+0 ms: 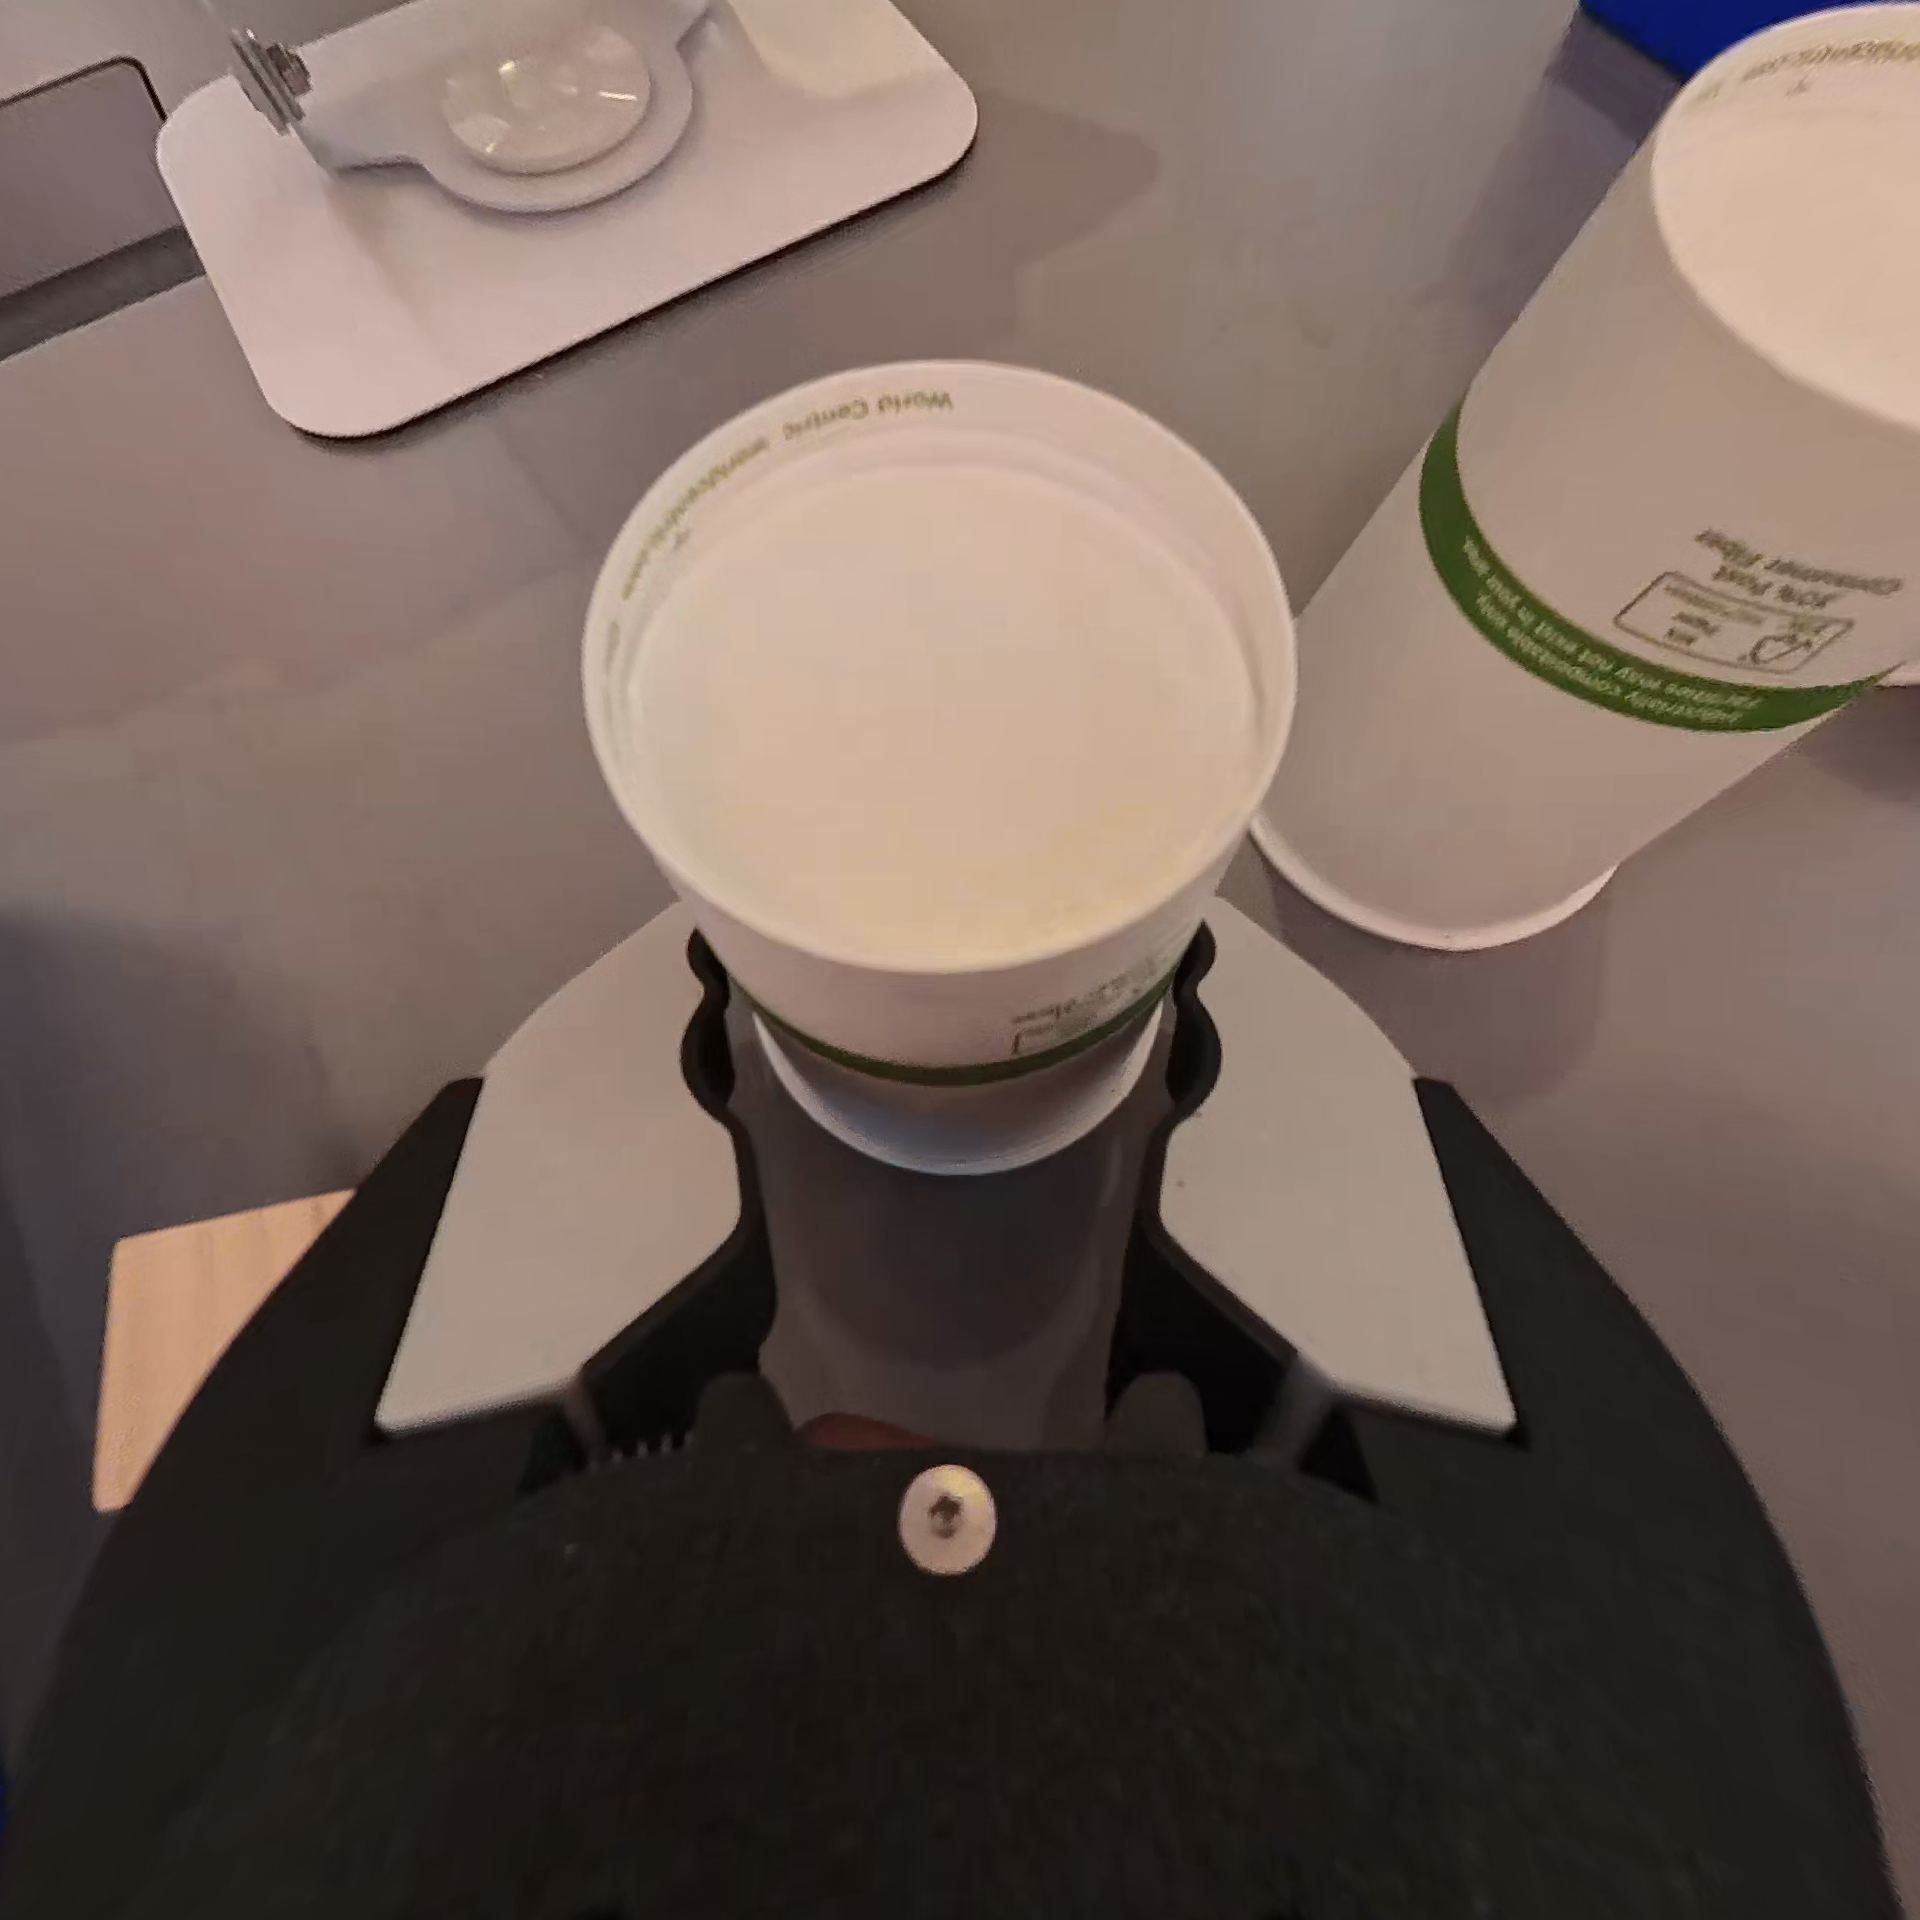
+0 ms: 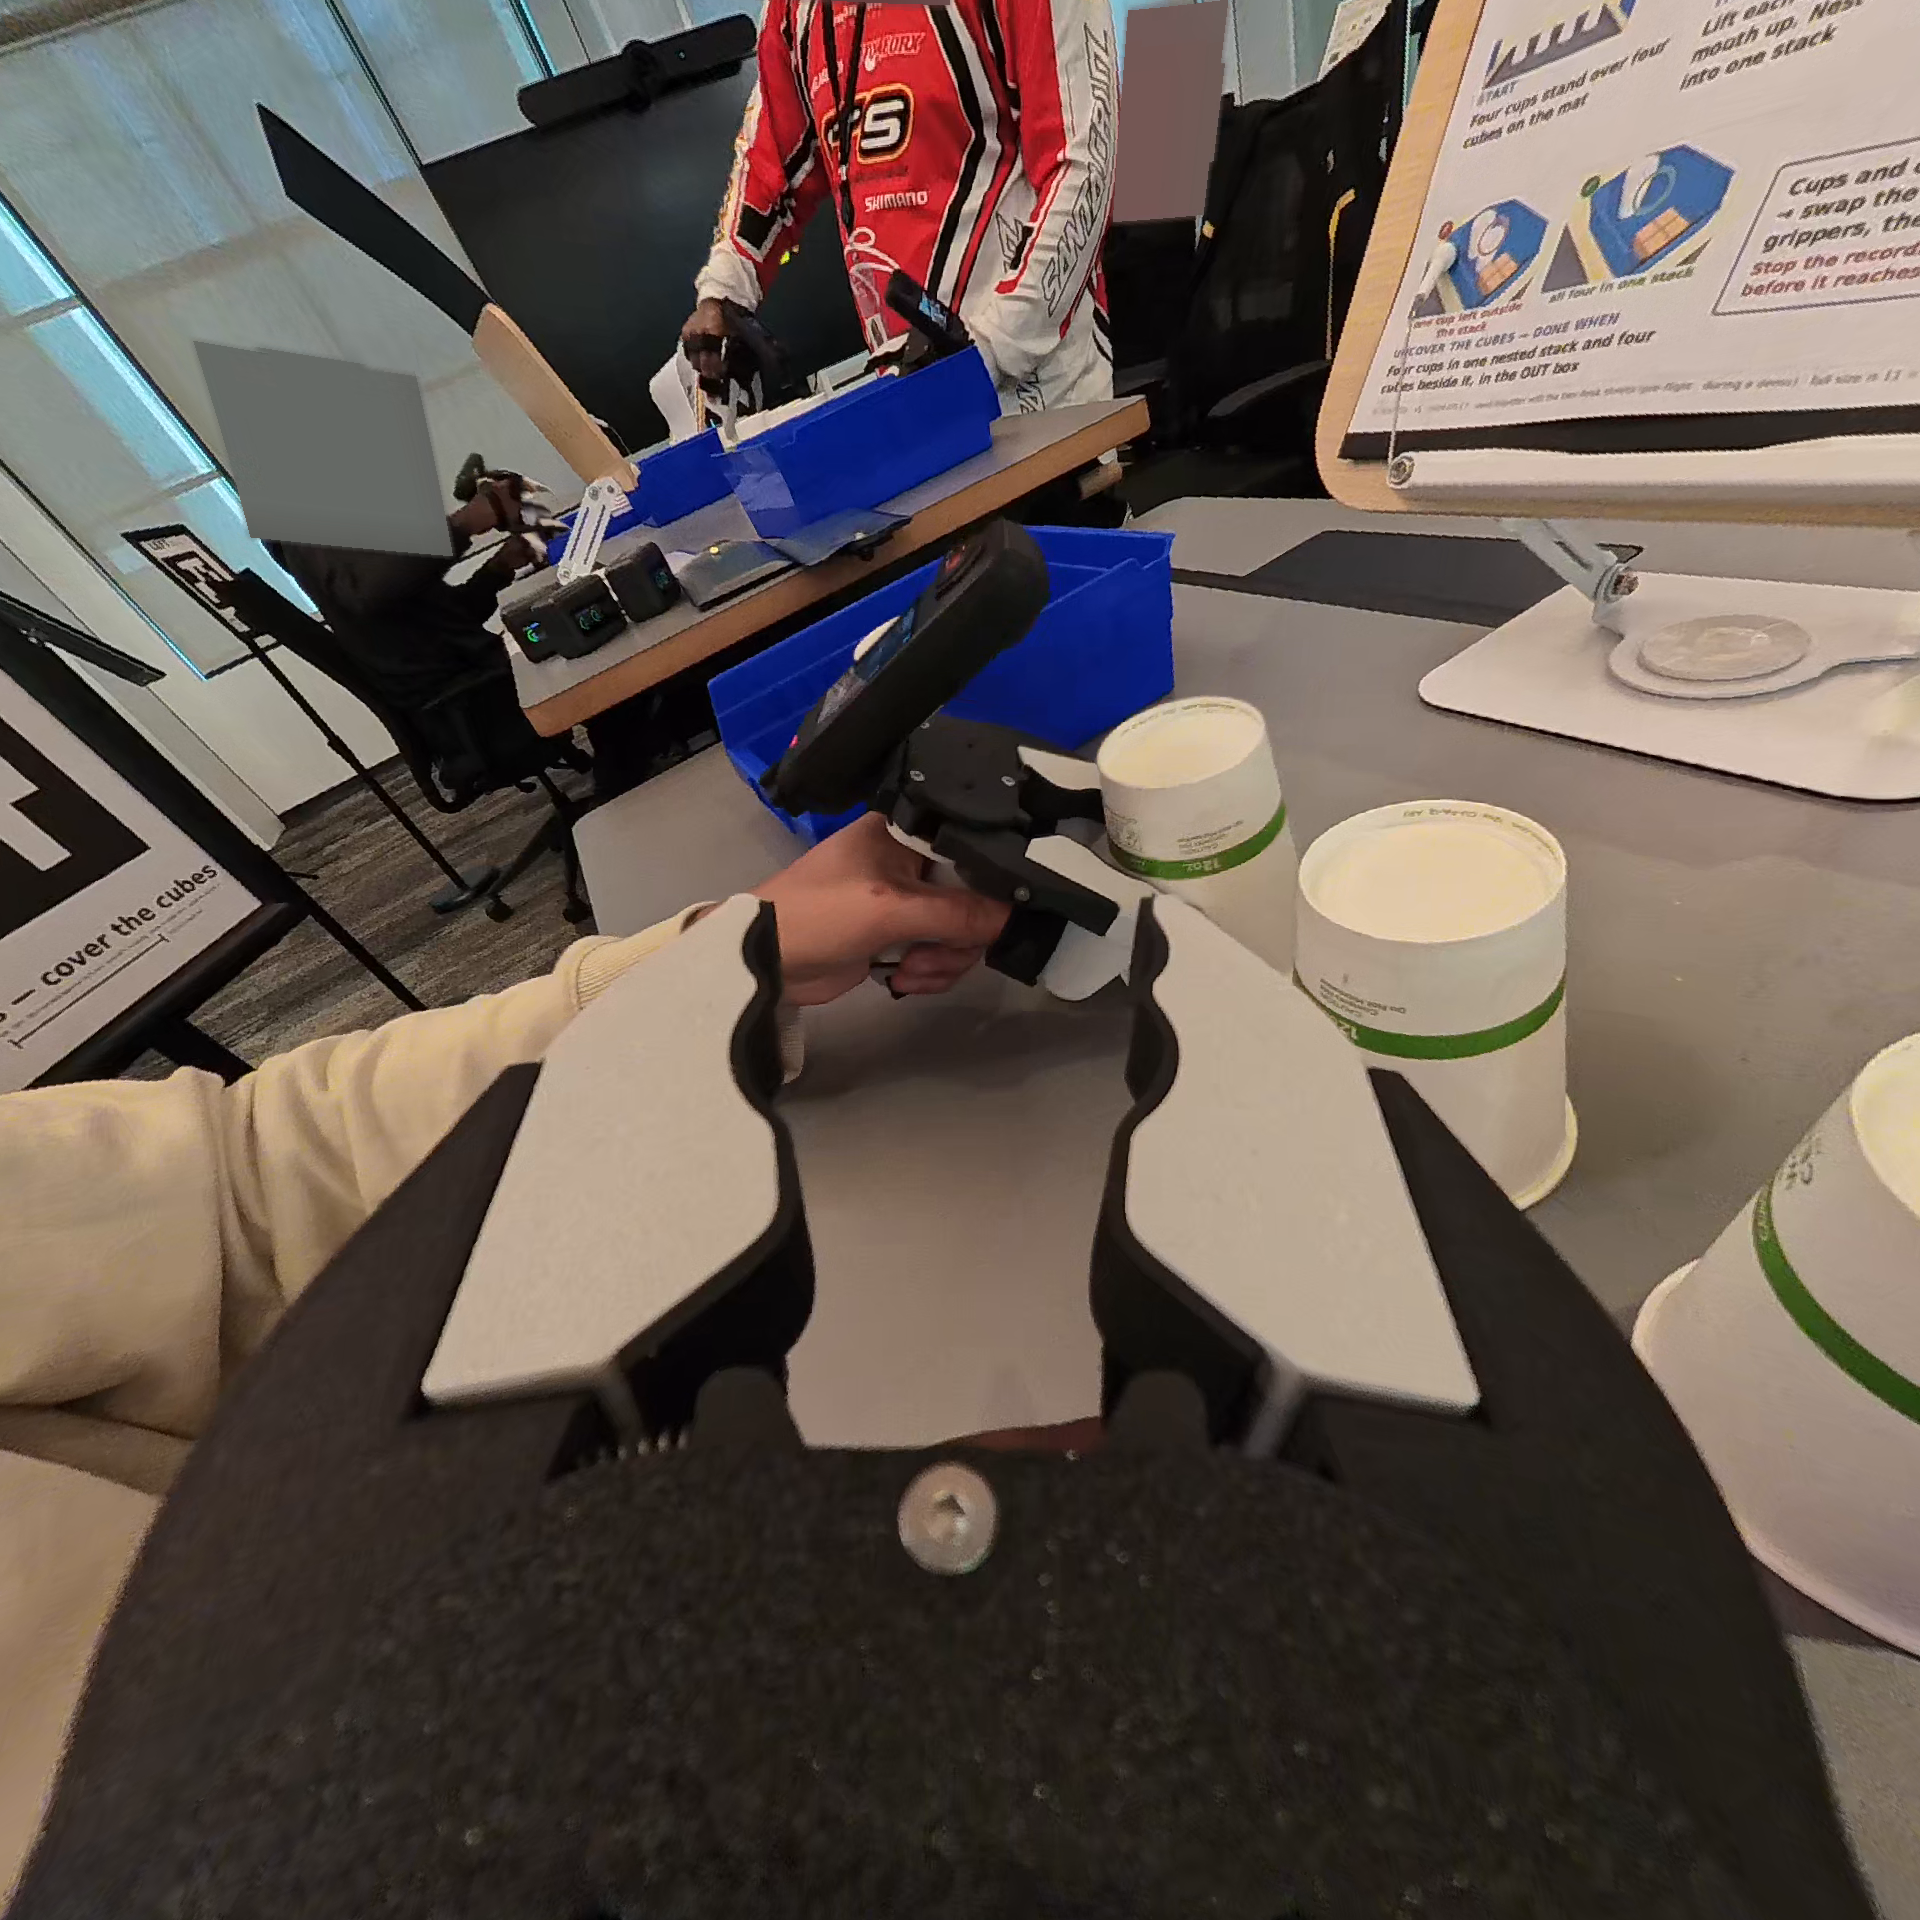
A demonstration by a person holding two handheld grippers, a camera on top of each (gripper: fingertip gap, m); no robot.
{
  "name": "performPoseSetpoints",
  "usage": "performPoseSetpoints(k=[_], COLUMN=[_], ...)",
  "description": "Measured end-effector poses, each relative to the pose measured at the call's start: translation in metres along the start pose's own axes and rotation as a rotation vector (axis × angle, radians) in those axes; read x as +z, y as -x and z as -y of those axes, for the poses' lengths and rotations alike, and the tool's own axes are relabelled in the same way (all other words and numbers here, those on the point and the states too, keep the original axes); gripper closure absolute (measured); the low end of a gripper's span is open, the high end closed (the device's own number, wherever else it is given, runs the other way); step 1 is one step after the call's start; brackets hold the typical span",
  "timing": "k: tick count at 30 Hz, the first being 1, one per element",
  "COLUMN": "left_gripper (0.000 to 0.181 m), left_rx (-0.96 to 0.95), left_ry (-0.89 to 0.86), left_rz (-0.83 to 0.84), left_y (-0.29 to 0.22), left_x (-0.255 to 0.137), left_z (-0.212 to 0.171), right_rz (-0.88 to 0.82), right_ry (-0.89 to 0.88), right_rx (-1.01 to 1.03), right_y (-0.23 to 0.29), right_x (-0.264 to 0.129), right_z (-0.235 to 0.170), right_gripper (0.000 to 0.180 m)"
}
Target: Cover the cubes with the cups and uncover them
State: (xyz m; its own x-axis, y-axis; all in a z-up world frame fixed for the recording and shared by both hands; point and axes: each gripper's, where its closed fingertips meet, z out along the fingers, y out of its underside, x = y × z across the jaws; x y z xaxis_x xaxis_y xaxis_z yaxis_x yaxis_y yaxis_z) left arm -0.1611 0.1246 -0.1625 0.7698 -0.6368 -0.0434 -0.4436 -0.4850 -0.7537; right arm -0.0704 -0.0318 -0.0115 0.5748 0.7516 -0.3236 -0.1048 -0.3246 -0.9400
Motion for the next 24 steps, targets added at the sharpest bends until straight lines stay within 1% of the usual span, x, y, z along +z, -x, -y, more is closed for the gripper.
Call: performPoseSetpoints(k=[9,11,12,14,16,18,20,21,22,23,24], left_gripper=[0.096,0.086,0.085,0.084,0.085,0.098,0.104,0.105,0.108,0.113,0.112], left_rx=[-0.012,-0.023,-0.032,-0.025,-0.007,0.023,0.083,0.116,0.141,0.137,0.132], left_ry=[0.002,-0.017,-0.058,-0.143,-0.159,-0.107,-0.091,-0.070,-0.041,0.001,0.084], left_rz=[-0.023,-0.052,-0.059,-0.059,-0.029,0.056,0.190,0.272,0.335,0.363,0.338], left_y=[0.002,-0.001,-0.002,-0.001,0.007,0.027,0.061,0.084,0.107,0.127,0.140], left_x=[-0.005,-0.015,-0.027,-0.064,-0.105,-0.145,-0.185,-0.201,-0.213,-0.219,-0.219], left_z=[-0.005,-0.001,0.005,0.015,0.009,-0.009,-0.018,-0.021,-0.022,-0.025,-0.033], right_rz=[0.010,0.003,-0.006,-0.027,-0.043,-0.037,-0.028,-0.023,-0.014,-0.004,0.002], right_ry=[0.012,0.016,0.018,0.029,0.054,0.063,0.089,0.112,0.147,0.184,0.214], right_rx=[-0.001,-0.005,-0.007,-0.001,0.022,0.053,0.048,0.033,0.016,-0.001,-0.015], right_y=[0.003,0.001,-0.001,-0.007,-0.012,-0.012,-0.009,-0.006,-0.003,0.000,0.002], right_x=[0.001,-0.001,-0.002,-0.006,-0.009,-0.011,-0.007,-0.002,0.003,0.008,0.013], right_z=[-0.002,-0.003,-0.003,-0.007,-0.018,-0.034,-0.051,-0.060,-0.071,-0.082,-0.092], right_gripper=[0.116,0.116,0.116,0.115,0.114,0.113,0.114,0.114,0.113,0.113,0.113])
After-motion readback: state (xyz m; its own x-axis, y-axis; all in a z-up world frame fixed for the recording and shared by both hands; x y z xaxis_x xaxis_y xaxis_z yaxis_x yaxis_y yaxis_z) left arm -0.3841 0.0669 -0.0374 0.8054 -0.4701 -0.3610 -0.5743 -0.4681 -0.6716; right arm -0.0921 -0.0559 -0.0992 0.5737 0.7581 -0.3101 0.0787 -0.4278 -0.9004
